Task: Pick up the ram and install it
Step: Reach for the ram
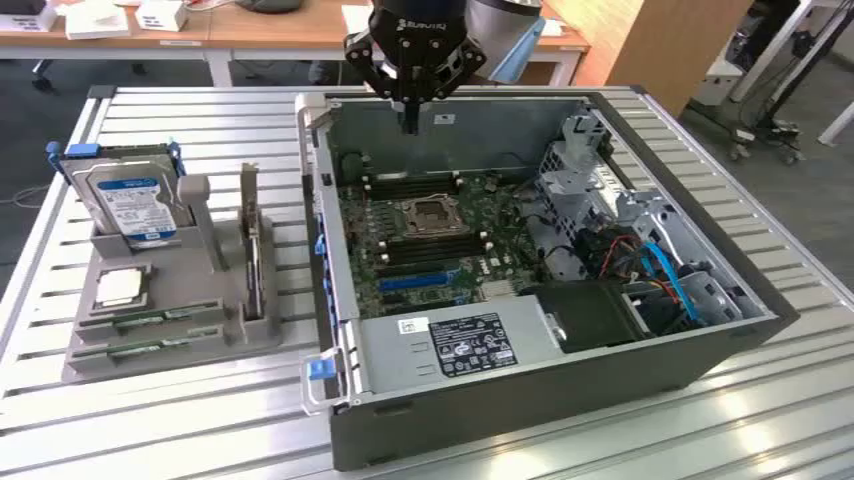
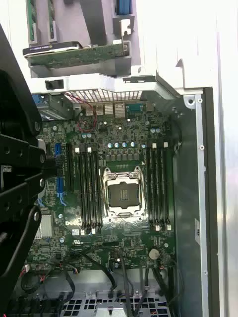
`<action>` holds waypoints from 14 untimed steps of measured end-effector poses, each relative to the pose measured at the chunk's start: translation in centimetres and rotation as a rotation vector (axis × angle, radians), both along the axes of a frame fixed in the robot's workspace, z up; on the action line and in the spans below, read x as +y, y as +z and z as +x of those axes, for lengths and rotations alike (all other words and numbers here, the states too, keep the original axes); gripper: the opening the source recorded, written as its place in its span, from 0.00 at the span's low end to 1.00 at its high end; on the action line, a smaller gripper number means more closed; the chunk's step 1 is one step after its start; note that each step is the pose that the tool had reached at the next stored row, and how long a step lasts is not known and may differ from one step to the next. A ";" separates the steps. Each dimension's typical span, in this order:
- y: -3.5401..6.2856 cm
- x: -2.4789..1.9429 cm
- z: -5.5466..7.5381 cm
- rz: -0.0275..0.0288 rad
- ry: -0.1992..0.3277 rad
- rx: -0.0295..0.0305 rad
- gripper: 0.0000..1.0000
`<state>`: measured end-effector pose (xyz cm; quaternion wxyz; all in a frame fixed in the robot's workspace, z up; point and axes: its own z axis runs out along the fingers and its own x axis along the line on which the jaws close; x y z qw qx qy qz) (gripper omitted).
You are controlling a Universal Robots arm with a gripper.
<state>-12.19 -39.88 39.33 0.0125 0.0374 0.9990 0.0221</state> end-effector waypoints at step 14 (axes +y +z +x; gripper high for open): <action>0.01 0.00 -0.1 -0.0001 0.000 0.0000 0.10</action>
